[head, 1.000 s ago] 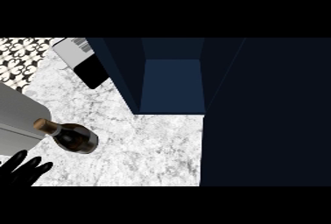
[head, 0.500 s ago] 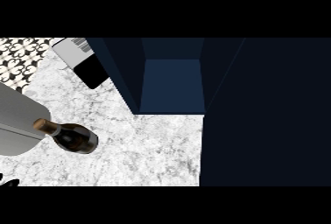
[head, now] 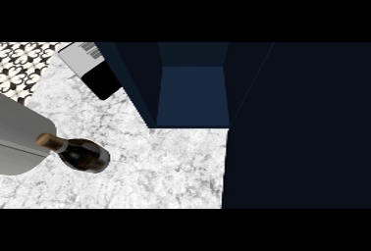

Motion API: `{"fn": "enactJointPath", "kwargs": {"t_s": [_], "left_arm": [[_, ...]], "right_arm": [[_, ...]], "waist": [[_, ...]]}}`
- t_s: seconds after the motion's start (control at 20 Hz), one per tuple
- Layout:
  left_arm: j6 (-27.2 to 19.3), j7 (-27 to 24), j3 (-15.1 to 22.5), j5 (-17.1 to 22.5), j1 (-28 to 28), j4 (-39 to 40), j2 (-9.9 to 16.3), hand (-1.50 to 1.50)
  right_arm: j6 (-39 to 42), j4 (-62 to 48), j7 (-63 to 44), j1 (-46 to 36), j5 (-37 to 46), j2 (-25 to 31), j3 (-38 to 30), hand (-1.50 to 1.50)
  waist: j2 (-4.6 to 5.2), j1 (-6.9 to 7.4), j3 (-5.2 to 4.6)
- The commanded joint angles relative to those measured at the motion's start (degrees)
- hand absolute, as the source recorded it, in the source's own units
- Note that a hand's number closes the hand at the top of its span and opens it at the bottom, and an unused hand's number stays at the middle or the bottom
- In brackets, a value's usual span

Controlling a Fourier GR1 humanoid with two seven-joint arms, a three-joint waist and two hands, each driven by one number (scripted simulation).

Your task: Pick up the wine, place it into the cabinet and close the cabinet

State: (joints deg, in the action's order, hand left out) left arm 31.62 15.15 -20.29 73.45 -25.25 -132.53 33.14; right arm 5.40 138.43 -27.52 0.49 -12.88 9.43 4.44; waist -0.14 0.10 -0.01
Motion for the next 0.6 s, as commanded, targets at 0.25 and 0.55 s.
{"fn": "enactJointPath", "kwargs": {"t_s": [0.25, 0.55], "left_arm": [[2.4, 3.5, -7.8, 4.8, 9.0, 15.0, 3.8, -1.50], [2.9, 5.9, -7.7, 0.6, 10.1, 15.7, 0.3, -1.50]], "right_arm": [[-1.9, 6.5, -5.5, -2.8, -1.3, 0.4, -0.8, -1.50], [-0.3, 7.7, -4.3, -0.3, -3.2, 0.7, -3.0, -1.50]], "waist": [[0.12, -0.61, -0.04], [0.06, -0.42, 0.02]]}}
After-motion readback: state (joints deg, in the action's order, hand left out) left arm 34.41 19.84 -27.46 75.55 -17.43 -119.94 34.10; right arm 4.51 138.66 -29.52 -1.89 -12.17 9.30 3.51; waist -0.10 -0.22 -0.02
